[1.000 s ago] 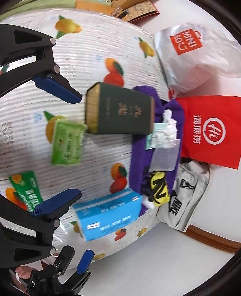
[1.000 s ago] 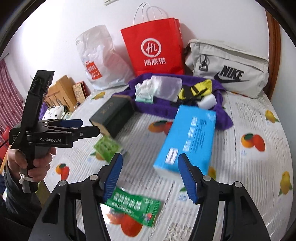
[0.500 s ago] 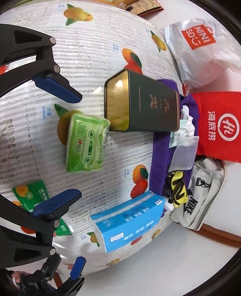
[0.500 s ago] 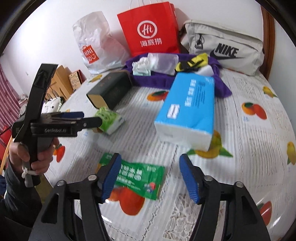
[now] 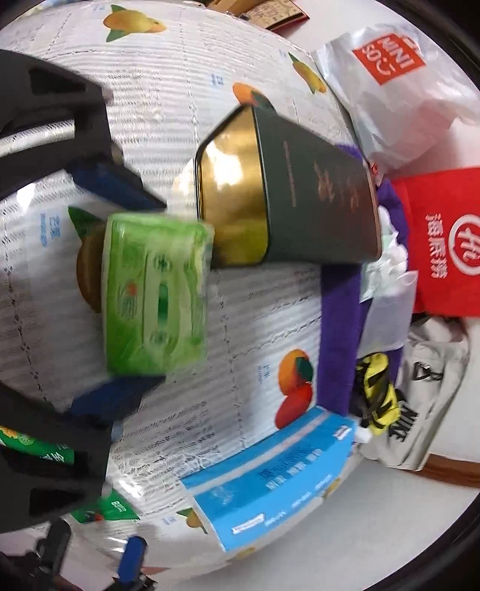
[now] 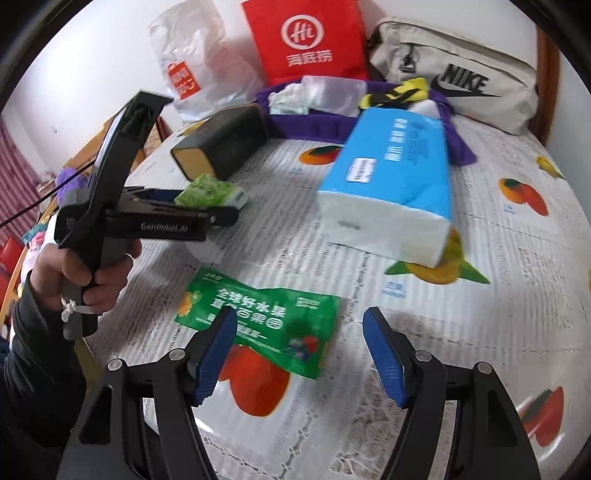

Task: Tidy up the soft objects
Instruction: 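Grasp the green snack packet with right tool while left holds wipes pack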

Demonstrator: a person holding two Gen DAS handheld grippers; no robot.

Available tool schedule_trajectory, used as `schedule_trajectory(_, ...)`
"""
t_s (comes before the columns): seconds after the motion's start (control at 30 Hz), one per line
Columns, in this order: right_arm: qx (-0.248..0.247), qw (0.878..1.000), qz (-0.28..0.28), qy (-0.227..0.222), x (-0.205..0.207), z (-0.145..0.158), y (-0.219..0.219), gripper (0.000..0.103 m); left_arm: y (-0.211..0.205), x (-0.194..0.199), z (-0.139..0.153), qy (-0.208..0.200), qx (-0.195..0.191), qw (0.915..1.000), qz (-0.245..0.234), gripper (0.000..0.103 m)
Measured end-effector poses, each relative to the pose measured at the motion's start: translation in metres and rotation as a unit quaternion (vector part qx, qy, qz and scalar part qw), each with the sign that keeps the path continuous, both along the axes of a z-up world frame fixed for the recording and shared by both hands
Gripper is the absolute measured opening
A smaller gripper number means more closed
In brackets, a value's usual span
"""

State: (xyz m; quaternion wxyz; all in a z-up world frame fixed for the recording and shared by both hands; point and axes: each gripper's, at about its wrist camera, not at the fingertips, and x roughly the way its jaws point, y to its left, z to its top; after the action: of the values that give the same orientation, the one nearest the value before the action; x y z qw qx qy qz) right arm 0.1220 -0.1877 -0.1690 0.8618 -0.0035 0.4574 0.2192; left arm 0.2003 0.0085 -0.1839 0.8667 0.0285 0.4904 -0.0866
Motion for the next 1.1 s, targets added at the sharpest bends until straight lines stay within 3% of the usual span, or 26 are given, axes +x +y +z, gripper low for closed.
schedule_trajectory(0.2, -0.018, 0.998, 0.058, -0.021, -0.001, -0.003, 0.022, 0.074, 0.021, -0.015, 0.002, 0.003, -0.005, 0.9999, 0.013, 0.071)
schedule_trajectory(0.57, -0.126, 0.98, 0.138, -0.066, 0.001, -0.021, 0.043, 0.083, 0.037, -0.03, 0.002, 0.001, -0.017, 0.9993, 0.035, 0.072)
schedule_trajectory(0.73, -0.123, 0.98, 0.137, -0.08, 0.015, -0.023, 0.051, 0.085, 0.038, -0.03, 0.003, 0.001, -0.023, 0.9991, 0.035, 0.072)
schedule_trajectory(0.83, -0.087, 0.988, 0.115, -0.061, 0.028, -0.026, 0.046, 0.084, 0.04, -0.033, 0.004, 0.001, -0.026, 0.999, 0.036, 0.072)
schedule_trajectory(0.9, -0.085, 0.989, 0.101, -0.063, 0.027, -0.024, 0.044, 0.075, 0.041, -0.034, 0.003, 0.0, -0.029, 0.9989, 0.038, 0.072)
schedule_trajectory(0.93, -0.085, 0.99, 0.093, -0.063, 0.027, -0.023, 0.041, 0.059, 0.041, -0.035, 0.003, -0.001, -0.028, 0.9989, 0.038, 0.072)
schedule_trajectory(1.0, -0.076, 0.994, 0.063, -0.053, 0.027, -0.019, 0.031, 0.042, 0.04, -0.038, 0.003, -0.003, -0.025, 0.9989, 0.04, 0.072)
schedule_trajectory(1.1, -0.048, 0.998, 0.027, -0.026, 0.022, -0.018, 0.015, 0.041, 0.037, -0.042, 0.001, -0.011, -0.018, 0.9991, 0.037, 0.072)
